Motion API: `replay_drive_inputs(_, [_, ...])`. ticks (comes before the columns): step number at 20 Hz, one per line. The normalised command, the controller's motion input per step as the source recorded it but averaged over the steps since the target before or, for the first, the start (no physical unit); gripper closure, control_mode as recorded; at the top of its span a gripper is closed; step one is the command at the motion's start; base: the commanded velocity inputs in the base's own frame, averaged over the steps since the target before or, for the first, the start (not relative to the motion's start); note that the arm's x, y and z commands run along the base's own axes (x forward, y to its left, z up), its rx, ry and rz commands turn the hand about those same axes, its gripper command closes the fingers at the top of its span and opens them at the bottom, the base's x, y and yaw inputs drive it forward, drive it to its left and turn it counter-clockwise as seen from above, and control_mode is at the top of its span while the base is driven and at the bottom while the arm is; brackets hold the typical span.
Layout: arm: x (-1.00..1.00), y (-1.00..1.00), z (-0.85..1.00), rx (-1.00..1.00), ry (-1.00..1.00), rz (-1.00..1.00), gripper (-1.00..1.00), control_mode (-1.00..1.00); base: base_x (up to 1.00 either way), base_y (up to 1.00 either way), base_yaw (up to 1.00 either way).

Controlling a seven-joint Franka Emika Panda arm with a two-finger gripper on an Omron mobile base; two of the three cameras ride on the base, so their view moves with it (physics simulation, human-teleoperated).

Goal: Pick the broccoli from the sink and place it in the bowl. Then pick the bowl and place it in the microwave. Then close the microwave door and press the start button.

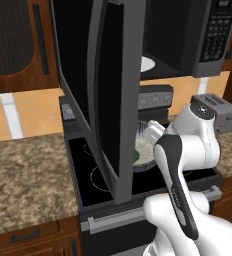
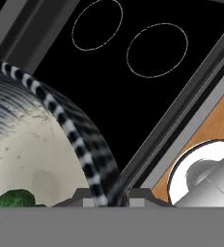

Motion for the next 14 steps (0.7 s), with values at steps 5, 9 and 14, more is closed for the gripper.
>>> replay_drive_inputs(5, [0.0,0.0,0.0,0.0,0.0,0.0,1.0,1.0,0.48,-0.05,0.18])
replay_drive_inputs(9, [0.0,0.0,0.0,0.0,0.0,0.0,1.0,1.0,0.29,-0.01,0.1])
replay_drive_inputs(14, [-0.01,-0.11,0.42,0.05,-0.09,-0.03,1.0,-1.0,0.02,0.0,0.0])
